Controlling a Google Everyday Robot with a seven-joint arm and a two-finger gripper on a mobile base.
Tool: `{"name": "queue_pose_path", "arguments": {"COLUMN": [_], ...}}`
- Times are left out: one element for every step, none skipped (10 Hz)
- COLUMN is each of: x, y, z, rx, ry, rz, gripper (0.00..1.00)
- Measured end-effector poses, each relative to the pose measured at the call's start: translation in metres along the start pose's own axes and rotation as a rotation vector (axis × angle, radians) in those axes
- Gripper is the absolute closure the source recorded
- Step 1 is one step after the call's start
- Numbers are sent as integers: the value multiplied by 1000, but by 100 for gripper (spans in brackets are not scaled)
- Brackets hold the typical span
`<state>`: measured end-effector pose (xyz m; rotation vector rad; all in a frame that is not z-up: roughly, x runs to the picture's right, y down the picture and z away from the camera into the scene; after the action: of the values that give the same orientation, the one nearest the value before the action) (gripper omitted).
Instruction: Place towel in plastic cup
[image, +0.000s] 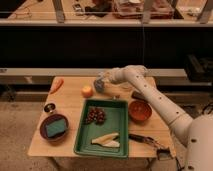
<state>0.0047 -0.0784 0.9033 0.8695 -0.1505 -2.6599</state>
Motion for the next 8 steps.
{"name": "queue_pose_path", "arguments": {"x": [2,2,1,0,-1,-2,-3,-3], "y": [-2,-4,-7,-9,-12,-15,-18,-22], "z": [3,5,7,9,11,14,16,20], "rx": [7,17,29,38,49,62,71,83], "ry": [1,1,-2,-3,-5,-5,-6,-8], "rz": [-4,-7,-9,-8,-9,-11,-14,-19], "gripper": [98,98,98,98,98,98,98,98]}}
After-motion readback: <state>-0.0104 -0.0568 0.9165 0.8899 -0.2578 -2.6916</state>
